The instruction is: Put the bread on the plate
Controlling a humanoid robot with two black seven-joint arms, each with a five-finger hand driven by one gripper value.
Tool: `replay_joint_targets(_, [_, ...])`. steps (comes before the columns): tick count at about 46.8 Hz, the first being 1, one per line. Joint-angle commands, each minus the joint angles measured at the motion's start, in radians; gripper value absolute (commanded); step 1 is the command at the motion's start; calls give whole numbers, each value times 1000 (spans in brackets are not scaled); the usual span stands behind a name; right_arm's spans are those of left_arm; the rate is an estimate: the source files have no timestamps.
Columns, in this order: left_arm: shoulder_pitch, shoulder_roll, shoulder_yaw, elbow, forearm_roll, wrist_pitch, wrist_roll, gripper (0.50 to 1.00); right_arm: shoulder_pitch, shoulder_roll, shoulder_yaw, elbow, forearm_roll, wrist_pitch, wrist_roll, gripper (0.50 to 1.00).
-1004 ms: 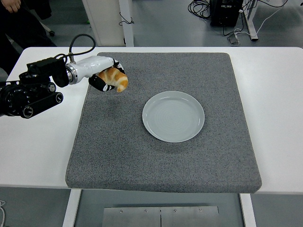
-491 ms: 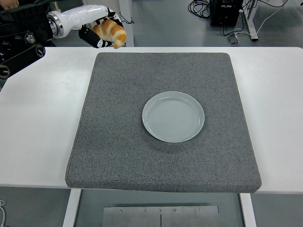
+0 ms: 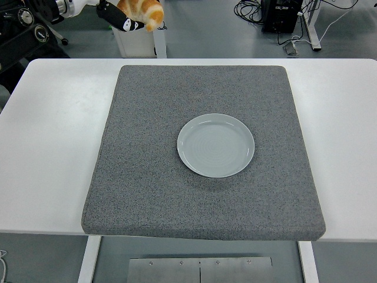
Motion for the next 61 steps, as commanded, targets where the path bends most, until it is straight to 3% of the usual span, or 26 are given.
replay_joint_targets(1, [1,-12,-9,-5,0,-4,-3,500,-1,0,0,0,1,0,0,1000])
replay_joint_targets(10, [10,-72,-44,-7,-2,-33,-11,500,0,0,0,0,0,0,0,1000])
replay_joint_targets(40, [23,-276,-38,-5,1,-31,-9,500,-1,0,0,0,0,0,0,1000])
replay_joint_targets(53, [58,-323,-28,-13,13,-31,-9,500,-1,0,0,0,0,0,0,1000])
replay_joint_targets(61, [95,-323,-25,-76,49,-31,-9,500,0,0,0,0,0,0,0,1000])
